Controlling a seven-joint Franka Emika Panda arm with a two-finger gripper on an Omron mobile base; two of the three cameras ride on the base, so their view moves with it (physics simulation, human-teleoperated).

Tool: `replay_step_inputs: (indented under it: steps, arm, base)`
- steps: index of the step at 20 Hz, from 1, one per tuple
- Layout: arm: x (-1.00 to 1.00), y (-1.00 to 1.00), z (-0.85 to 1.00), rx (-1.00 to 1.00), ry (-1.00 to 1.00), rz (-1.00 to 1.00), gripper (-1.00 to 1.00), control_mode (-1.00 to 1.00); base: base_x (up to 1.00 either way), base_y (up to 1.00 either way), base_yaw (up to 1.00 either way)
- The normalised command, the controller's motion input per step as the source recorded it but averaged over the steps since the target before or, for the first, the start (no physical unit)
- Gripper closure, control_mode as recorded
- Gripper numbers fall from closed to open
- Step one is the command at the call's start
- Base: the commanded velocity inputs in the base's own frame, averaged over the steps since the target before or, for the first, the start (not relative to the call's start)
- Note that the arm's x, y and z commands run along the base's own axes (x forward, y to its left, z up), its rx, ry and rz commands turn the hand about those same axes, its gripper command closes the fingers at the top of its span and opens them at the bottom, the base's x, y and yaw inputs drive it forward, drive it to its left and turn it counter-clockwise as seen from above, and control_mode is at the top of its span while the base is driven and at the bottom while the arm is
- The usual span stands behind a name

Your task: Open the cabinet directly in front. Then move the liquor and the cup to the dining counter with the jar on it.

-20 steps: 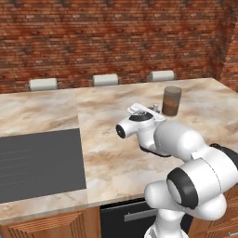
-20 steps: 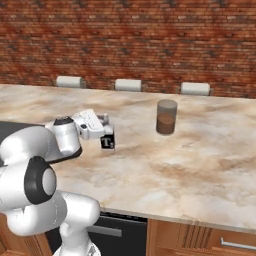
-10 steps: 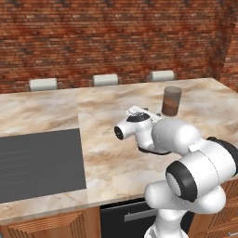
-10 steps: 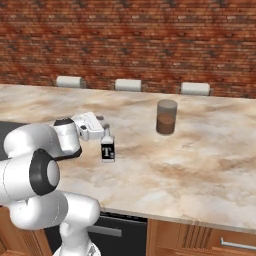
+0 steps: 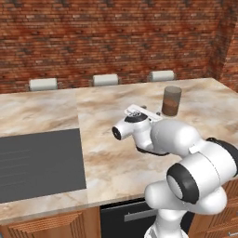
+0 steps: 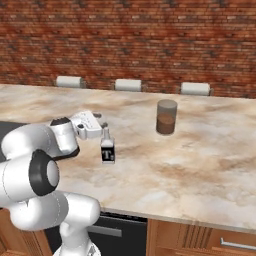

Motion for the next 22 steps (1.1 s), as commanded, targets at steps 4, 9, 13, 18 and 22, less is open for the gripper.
replay_step_inputs:
  steps: [4, 9, 13, 18, 22]
  arm:
    - [-0.13, 0.21, 0.16, 0.0, -0.07, -0.07, -1.0, -1.0]
    - [-0.17, 0.15, 0.21, -0.01, -0.06, -0.08, -1.0, -1.0]
    - [-0.4, 0.07, 0.31, -0.02, -0.07, -0.1, -1.0, -1.0]
    - [-0.46, 0.01, 0.38, -0.02, -0.04, -0.1, -1.0, -1.0]
    - [-0.38, 0.01, 0.3, 0.0, -0.02, -0.1, -1.0, -1.0]
  base:
    - [0.0, 0.0, 0.0]
    - [0.0, 0.0, 0.0]
    - [0.0, 0.0, 0.0]
    - [0.0, 0.0, 0.0]
    - [0.0, 0.0, 0.0]
